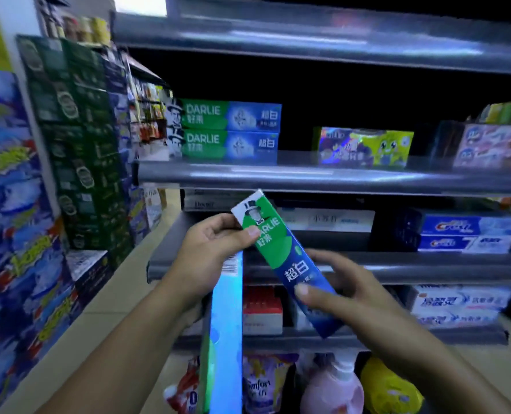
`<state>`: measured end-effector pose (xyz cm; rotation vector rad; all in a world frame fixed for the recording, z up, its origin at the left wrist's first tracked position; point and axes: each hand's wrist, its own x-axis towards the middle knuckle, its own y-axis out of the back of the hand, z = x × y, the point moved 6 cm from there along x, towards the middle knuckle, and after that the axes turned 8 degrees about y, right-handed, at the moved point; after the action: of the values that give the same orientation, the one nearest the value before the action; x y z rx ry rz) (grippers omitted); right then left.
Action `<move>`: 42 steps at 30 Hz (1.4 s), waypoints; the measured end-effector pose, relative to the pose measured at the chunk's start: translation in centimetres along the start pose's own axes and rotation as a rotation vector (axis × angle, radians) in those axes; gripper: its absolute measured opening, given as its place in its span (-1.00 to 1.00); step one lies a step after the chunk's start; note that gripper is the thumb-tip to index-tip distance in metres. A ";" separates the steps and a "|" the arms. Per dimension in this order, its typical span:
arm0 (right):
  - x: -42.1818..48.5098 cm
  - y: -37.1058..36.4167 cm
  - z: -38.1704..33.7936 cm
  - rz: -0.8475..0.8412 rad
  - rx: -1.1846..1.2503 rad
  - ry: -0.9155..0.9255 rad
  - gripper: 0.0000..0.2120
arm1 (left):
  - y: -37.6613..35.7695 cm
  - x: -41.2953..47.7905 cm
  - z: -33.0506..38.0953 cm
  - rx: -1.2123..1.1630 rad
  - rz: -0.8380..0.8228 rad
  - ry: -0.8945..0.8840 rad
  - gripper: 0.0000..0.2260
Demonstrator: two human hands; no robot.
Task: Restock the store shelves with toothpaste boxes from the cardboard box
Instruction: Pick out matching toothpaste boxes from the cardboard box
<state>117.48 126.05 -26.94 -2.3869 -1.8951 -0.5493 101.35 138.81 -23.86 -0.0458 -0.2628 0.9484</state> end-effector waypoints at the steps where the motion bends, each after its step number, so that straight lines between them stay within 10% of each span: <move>1: -0.1 -0.3 0.4 -0.015 -0.002 -0.007 -0.51 | 0.9 0.0 0.7 -0.021 0.038 -0.012 -0.76; 10: 2.2 0.8 -5.5 0.425 0.124 0.299 -0.33 | 5.4 -0.6 6.1 -0.007 0.224 -0.131 -0.54; 19: 10.1 1.2 -14.1 0.576 -0.216 0.578 -0.56 | 10.2 2.0 15.6 0.445 0.525 -0.317 -0.80; 32: 17.2 1.3 -12.3 0.536 -0.763 0.320 -0.72 | 12.2 8.6 15.9 1.104 0.521 0.087 -0.67; 42: 14.1 -0.6 -13.1 0.510 -0.834 0.394 -0.69 | 12.8 7.4 16.3 0.779 0.537 0.034 -0.74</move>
<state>116.37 136.06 -10.59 -2.7106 -0.9145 -1.8386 91.32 151.01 -8.58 0.6093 0.1765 1.5289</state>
